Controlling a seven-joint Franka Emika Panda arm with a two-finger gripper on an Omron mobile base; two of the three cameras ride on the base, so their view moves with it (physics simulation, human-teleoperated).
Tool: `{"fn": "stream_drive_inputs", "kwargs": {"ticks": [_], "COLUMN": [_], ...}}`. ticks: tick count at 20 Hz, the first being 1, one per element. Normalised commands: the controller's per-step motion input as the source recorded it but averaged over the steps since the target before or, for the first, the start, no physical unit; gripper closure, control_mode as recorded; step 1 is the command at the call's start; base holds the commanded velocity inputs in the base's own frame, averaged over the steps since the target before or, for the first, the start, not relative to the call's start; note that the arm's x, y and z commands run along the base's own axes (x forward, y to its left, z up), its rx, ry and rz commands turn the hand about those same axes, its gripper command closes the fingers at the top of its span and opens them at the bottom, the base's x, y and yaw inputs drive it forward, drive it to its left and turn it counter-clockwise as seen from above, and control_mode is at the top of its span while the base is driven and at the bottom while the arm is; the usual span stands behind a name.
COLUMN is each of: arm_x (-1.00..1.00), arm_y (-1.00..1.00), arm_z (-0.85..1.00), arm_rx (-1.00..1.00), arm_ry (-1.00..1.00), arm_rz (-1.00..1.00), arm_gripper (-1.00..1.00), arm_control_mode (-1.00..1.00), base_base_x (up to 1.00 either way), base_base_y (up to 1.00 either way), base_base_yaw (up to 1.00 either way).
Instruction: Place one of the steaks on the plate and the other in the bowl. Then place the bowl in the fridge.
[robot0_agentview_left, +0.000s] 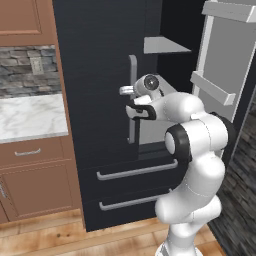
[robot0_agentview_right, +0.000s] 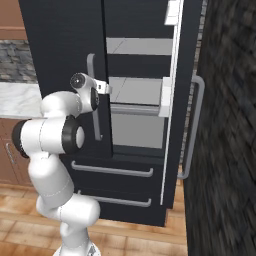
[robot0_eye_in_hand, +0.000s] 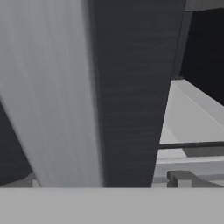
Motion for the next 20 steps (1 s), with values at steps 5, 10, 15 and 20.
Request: {"fn": "stream_drive_inputs", "kwargs": {"ticks": [5,10,15,20], "arm_x": [0.65,0.58,-0.26,-0.72], "arm_y": [0.21,0.32,0.27,0.35], "arm_z": [0.0,0.0,0.08,0.09], "arm_rx": [-0.02,-0.03,-0.02,0.0], "arm_ry": [0.02,0.09,0.04,0.04], "arm_rz": [0.0,-0.01,-0.15,-0.17], "arm_gripper": [1.0,1.0,1.0,1.0], "arm_control_mode": [-1.0,-1.0,-1.0,-1.0], "base_base_x": [0.0,0.0,0.0,0.0], "base_base_y": [0.0,0.0,0.0,0.0], "base_base_yaw": [0.0,0.0,0.0,0.0]}}
